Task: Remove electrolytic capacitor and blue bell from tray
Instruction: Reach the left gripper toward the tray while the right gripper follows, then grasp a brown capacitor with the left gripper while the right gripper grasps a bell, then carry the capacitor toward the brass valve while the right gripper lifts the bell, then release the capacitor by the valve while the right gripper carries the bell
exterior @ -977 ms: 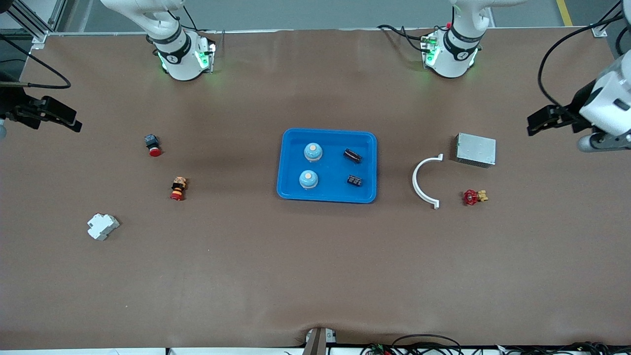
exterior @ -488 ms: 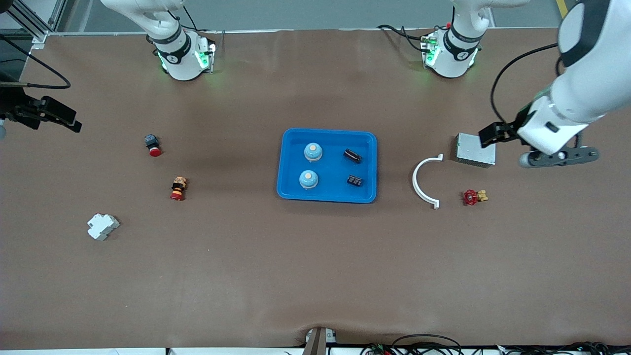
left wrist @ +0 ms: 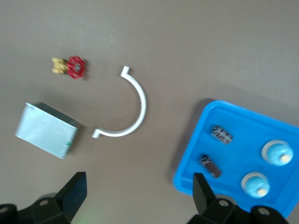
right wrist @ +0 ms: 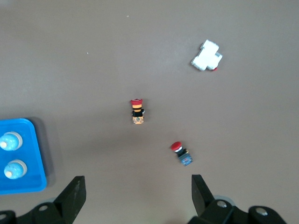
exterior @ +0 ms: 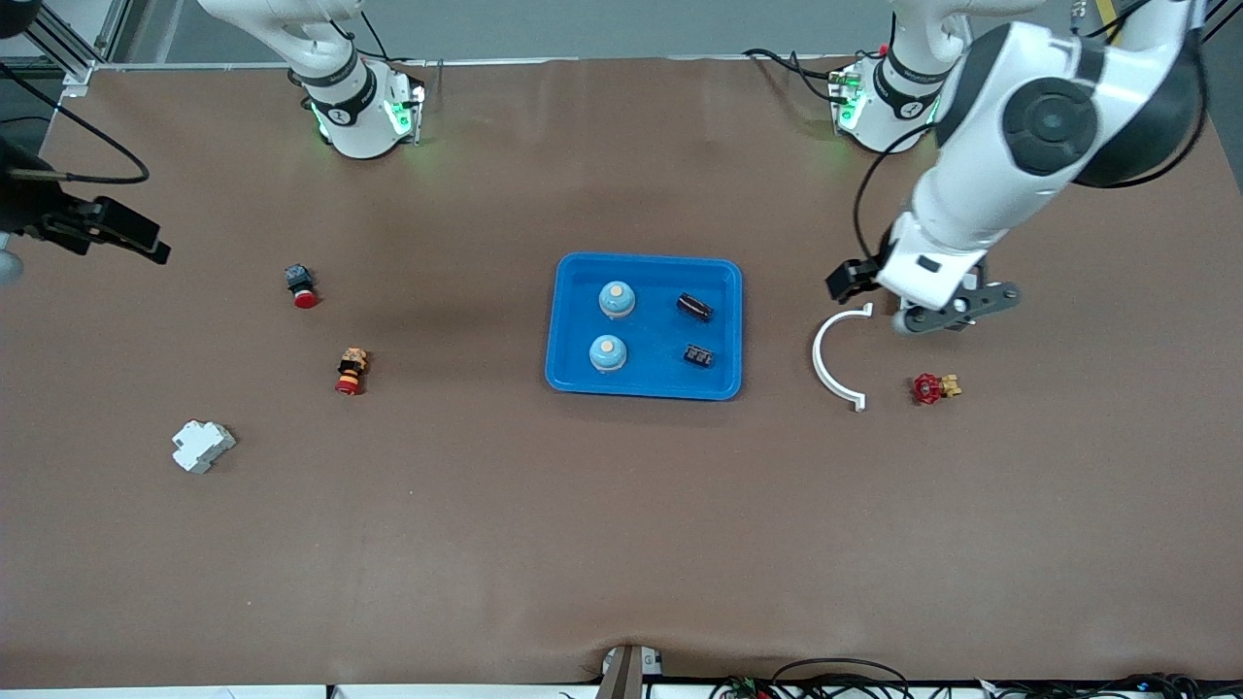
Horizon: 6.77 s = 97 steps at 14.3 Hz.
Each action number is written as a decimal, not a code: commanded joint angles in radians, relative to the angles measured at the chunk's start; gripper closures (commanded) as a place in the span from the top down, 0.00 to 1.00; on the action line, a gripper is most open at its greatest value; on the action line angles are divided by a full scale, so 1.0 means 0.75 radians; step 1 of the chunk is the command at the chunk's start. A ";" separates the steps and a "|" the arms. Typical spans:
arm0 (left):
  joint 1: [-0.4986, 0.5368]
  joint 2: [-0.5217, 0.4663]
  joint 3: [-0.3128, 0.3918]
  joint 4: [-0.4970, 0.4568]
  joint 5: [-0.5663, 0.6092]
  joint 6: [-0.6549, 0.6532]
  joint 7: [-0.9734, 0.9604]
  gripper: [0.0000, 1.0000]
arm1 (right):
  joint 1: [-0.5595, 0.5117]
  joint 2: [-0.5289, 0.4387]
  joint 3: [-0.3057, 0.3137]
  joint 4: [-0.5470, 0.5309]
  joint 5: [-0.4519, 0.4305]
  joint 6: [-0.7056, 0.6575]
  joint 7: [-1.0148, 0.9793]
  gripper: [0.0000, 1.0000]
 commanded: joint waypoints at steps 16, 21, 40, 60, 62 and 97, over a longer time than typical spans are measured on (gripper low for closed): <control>-0.386 0.505 -0.099 -0.158 0.373 0.566 -1.261 0.75 | 0.868 0.392 0.024 -0.468 0.031 0.969 1.479 1.00; -0.400 0.603 -0.097 -0.186 0.451 0.710 -1.429 0.68 | 0.946 0.700 0.024 -0.211 -0.037 0.974 1.698 1.00; -0.284 0.461 -0.101 -0.262 0.600 0.587 -1.608 0.00 | 1.030 0.994 0.012 0.021 -0.060 1.102 1.915 1.00; 0.274 0.480 -0.089 -0.295 0.592 0.393 -0.978 0.00 | 1.034 1.021 0.016 0.070 -0.125 1.119 2.038 0.00; 0.318 0.517 -0.093 -0.289 0.623 0.411 -0.978 0.00 | 1.026 1.005 0.018 0.145 -0.123 0.962 2.026 0.00; 0.113 0.665 -0.380 0.131 0.484 0.278 -1.693 1.00 | -0.195 0.323 0.010 -0.908 0.096 1.302 -0.253 0.00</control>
